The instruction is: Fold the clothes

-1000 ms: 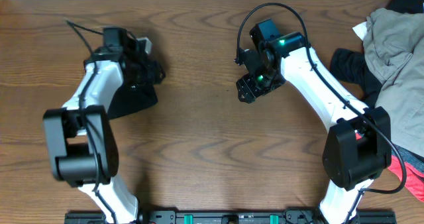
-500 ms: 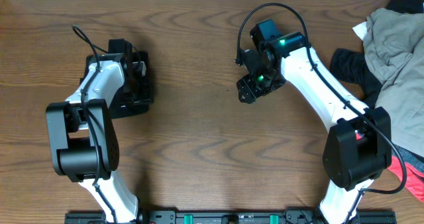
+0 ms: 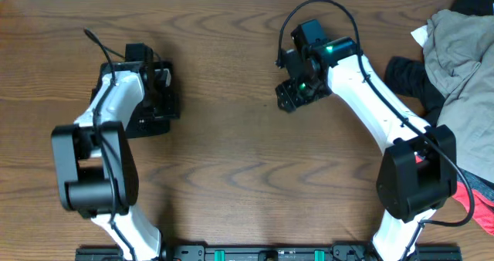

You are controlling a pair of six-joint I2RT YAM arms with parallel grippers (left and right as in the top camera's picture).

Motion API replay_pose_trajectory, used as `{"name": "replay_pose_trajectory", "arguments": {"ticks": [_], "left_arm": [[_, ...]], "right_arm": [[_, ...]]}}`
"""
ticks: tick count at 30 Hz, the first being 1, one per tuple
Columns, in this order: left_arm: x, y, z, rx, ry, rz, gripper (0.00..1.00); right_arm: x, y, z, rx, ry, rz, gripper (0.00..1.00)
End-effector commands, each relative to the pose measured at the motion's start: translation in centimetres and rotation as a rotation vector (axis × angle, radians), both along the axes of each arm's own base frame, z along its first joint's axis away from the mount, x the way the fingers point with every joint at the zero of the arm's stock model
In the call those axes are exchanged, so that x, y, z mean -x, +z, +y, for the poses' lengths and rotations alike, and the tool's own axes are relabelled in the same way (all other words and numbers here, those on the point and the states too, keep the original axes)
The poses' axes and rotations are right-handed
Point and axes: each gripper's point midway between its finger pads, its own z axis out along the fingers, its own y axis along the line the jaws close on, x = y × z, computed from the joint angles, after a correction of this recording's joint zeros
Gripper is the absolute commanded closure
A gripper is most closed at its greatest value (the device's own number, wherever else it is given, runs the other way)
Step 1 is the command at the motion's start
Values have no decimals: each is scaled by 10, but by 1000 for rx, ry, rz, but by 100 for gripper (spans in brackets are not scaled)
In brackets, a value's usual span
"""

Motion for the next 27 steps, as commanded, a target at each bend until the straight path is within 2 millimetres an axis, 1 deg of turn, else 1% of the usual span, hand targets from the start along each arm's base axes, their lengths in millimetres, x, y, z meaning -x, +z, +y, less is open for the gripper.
{"name": "replay_pose_trajectory", "arguments": {"ticks": [1, 2, 3, 5, 6, 8, 11, 13, 15, 17, 19, 22, 24, 27], "left_arm": [[-13, 56, -16, 12, -70, -180, 36], [-18, 70, -20, 11, -79, -230, 35], [-22, 83, -23, 9, -88, -281, 30], [-30, 108, -27, 3, -100, -379, 2], [-35, 121, -27, -1, -100, -428, 2], [-41, 136, -28, -3, -100, -490, 2], [-41, 145, -27, -3, -99, -518, 2], [-44, 149, -27, -5, -99, -537, 2], [-43, 150, -27, -3, -99, -538, 2], [-31, 151, -28, 6, -97, -509, 2], [-16, 156, -29, 23, -74, -480, 2], [5, 173, -29, 28, -61, -492, 2], [22, 188, -29, 27, -62, -536, 2], [50, 207, -28, 25, -55, -630, 2]], "right_arm": [[-29, 25, -40, 46, -215, -119, 27], [-37, 31, -46, 37, -248, -152, 25], [-47, 39, -54, 20, -279, -188, 1], [-64, 53, -68, -11, -338, -253, 1], [-70, 57, -75, -17, -358, -277, 1], [-82, 63, -93, -12, -403, -324, 1], [-92, 67, -115, -4, -447, -354, 1], [-92, 71, -129, 25, -408, -373, 1], [-87, 78, -142, 37, -422, -372, 1], [-77, 90, -153, 30, -444, -369, 1], [-65, 110, -166, 27, -470, -390, 1], [-42, 144, -179, 21, -500, -432, 1], [-24, 164, -181, 13, -506, -472, 1], [6, 185, -181, -9, -508, -561, 1]]}}
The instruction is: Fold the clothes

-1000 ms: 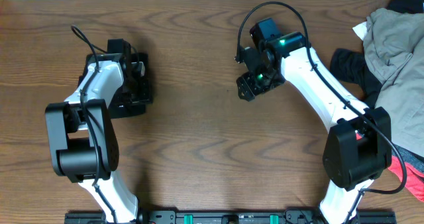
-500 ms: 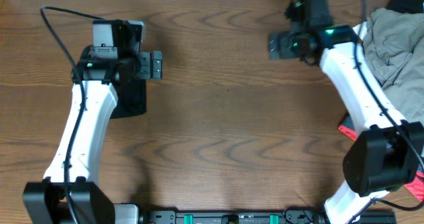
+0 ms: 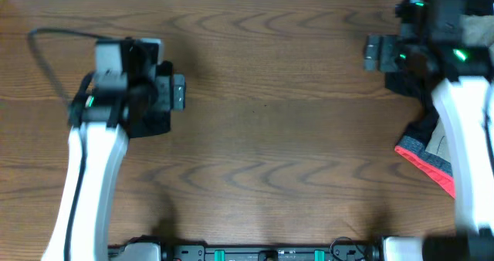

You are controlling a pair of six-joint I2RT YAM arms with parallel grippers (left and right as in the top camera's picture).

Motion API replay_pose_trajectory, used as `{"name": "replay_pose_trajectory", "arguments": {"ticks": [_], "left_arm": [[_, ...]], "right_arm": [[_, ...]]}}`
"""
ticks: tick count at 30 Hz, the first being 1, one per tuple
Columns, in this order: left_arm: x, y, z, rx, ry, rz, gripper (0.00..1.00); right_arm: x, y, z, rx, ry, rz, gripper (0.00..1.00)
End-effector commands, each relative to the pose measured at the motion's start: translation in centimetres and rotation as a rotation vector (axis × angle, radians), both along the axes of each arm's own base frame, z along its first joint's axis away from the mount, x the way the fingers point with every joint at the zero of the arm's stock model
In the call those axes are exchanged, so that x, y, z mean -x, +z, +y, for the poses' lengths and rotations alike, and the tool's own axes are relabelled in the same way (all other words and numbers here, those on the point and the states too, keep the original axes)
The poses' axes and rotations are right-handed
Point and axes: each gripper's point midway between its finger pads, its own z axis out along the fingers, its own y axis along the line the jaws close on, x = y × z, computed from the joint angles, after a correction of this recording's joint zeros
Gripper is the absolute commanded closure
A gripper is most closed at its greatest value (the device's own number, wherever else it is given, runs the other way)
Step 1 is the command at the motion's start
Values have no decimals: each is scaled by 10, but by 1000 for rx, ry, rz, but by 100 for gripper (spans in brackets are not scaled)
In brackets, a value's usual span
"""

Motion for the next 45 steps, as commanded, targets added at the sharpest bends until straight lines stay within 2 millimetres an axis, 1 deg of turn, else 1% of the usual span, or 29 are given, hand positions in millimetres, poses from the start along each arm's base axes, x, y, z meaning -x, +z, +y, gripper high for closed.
{"name": "replay_pose_trajectory", "arguments": {"ticks": [1, 4, 6, 8, 11, 15, 18, 21, 22, 27, 33, 37, 39, 42, 44, 45], "left_arm": [[31, 21, 1, 14, 12, -99, 2], [59, 30, 2, 36, 36, -199, 2], [76, 31, 2, 89, 81, -256, 2], [85, 29, 2, 124, 106, -307, 2], [93, 31, 2, 140, 112, -371, 2], [108, 20, 2, 136, 115, -323, 2], [115, 9, 2, 132, 118, -271, 2], [122, -1, 2, 128, 121, -220, 2], [124, -4, 2, 127, 122, -206, 2], [132, -14, 3, 122, 125, -154, 2], [133, -15, 3, 122, 125, -150, 2], [133, -15, 3, 122, 125, -150, 2], [133, -15, 3, 122, 125, -150, 2], [133, -15, 3, 122, 125, -150, 2], [133, -15, 3, 122, 125, -149, 2], [133, -15, 3, 122, 125, -150, 2]], "right_arm": [[35, 16, 1, 8, 10, -81, 1], [70, 24, 2, -6, 1, -200, 1], [97, 25, 4, -8, 9, -292, 1], [120, 24, 1, -4, 0, -363, 1], [155, 20, -2, 2, -9, -441, 1], [197, 1, -2, 2, -9, -421, 1], [226, -21, -3, 4, -9, -340, 1], [251, -48, -3, 6, -8, -221, 1], [254, -52, -3, 5, -10, -204, 1], [254, -52, -3, 4, -10, -206, 1], [254, -52, -3, 4, -10, -206, 1], [263, -43, -3, 0, -7, -286, 1], [264, -36, -3, -2, -6, -356, 1], [257, -30, -3, -1, -9, -473, 1], [247, -33, -3, -2, -12, -543, 1], [240, -39, -3, -3, -13, -551, 1]]}}
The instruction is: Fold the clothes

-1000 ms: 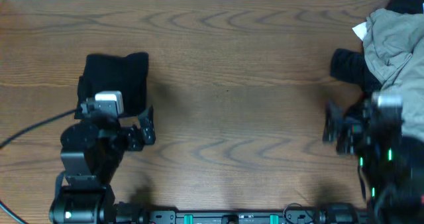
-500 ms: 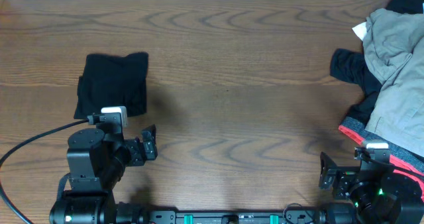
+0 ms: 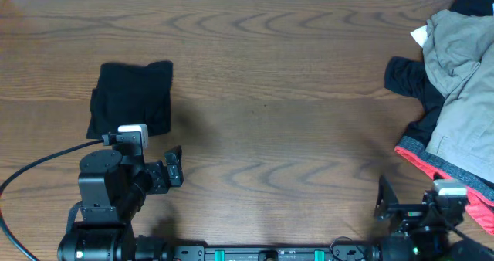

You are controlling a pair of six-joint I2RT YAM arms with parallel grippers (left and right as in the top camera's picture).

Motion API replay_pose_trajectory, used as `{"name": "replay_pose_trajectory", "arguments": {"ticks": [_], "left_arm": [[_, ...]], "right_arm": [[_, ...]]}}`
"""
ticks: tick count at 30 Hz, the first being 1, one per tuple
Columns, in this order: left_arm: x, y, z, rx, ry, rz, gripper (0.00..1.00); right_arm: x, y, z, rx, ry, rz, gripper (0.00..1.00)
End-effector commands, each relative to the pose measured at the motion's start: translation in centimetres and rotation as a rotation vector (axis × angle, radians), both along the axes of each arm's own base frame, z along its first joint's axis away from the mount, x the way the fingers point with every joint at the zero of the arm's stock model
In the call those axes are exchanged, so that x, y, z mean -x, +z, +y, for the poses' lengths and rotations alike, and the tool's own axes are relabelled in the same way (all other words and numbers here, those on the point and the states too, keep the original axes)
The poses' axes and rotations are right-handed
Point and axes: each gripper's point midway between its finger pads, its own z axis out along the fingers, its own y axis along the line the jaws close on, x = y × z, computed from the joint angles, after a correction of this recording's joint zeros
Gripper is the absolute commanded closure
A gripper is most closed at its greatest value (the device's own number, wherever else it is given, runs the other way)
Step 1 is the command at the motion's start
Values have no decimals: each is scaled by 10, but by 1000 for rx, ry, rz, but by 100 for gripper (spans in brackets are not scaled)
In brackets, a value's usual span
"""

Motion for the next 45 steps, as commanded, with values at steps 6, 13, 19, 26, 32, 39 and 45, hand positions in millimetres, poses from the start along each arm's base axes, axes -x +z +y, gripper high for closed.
{"name": "replay_pose_trajectory", "arguments": {"ticks": [6, 13, 19, 26, 32, 39, 45], "left_arm": [[0, 1, 1, 6, 9, -4, 2], [0, 1, 1, 6, 9, -4, 2], [1, 1, 1, 6, 8, -3, 2], [1, 1, 1, 6, 9, -3, 2], [0, 1, 1, 6, 8, -4, 2], [1, 1, 1, 6, 9, -3, 2], [0, 1, 1, 6, 8, -4, 2]], "right_arm": [[-59, -40, 1, 18, 8, -114, 1], [-94, -65, 1, 86, 15, -297, 1], [-96, -92, -1, 97, 7, -220, 1], [-96, -95, -1, 97, 8, -211, 1], [-96, -95, -1, 97, 8, -211, 1], [-96, -95, -1, 97, 8, -211, 1], [-96, -95, -1, 97, 8, -211, 1]]}}
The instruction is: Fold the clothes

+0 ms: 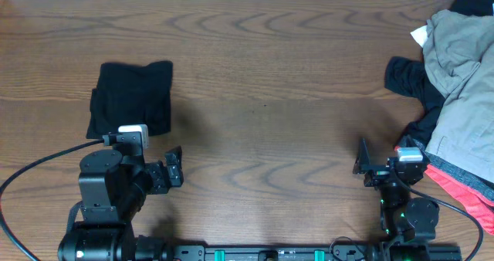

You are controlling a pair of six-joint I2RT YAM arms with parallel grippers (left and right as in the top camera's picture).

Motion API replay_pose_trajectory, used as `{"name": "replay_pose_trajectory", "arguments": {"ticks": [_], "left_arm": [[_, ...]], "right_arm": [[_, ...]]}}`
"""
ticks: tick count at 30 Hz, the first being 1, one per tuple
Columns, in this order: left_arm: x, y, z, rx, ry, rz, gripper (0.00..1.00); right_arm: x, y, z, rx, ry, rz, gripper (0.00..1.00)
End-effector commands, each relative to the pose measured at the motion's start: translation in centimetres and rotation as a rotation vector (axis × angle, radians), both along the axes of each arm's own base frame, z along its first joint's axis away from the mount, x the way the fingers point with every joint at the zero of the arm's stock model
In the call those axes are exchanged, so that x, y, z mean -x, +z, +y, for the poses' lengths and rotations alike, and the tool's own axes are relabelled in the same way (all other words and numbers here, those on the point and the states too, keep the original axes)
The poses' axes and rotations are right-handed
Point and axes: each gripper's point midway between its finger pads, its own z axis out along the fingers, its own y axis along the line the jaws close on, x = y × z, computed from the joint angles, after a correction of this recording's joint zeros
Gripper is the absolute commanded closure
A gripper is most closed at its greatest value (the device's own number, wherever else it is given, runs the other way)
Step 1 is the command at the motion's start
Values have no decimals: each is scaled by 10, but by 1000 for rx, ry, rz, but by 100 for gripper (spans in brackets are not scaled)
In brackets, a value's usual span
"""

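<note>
A folded black garment [131, 99] lies flat at the left of the table. An unfolded heap sits at the right edge: a grey garment [459, 76] on top, a black one [407, 79] at its left, a coral-edged one [451, 185] below. My left gripper [174, 169] is drawn back near the front edge, below the folded piece, its fingers apart and empty. My right gripper [361, 160] stands near the front right, just left of the coral hem, holding nothing. Its fingers show edge-on, so their gap is hidden.
Bare brown wooden tabletop [270, 122] spans the middle between the folded piece and the heap. A black cable [31, 176] loops out from the left arm at the front left. The arms' base rail runs along the front edge.
My right gripper has moved up from the front edge and to the left, and now stands beside the coral hem. The left arm and all the clothes are unchanged.
First my left gripper was down on the folded black garment and the right was over mid-table. Then the left was at the garment's right edge and the right was by the heap. Both were later drawn back to the front; now the right has come forward.
</note>
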Motion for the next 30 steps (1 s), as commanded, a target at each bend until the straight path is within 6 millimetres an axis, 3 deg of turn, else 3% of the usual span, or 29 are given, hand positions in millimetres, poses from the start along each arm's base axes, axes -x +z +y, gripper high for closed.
{"name": "replay_pose_trajectory", "arguments": {"ticks": [1, 9, 14, 21, 27, 30], "left_arm": [[0, 3, 1, 6, 8, -8, 2], [12, 12, 14, -70, 47, -118, 2], [23, -11, 23, -95, 92, -217, 2], [-8, -25, 27, -89, 128, -508, 2], [-32, -30, 27, -93, 135, -676, 2], [-36, -43, 29, -98, 148, -671, 2]], "right_arm": [[0, -1, -2, 19, -7, 0, 1], [0, -1, -2, 19, -7, 0, 1], [0, -1, -2, 19, -7, 0, 1], [0, -1, -2, 19, -7, 0, 1], [0, -1, -2, 19, -7, 0, 1], [0, -1, -2, 19, -7, 0, 1]]}}
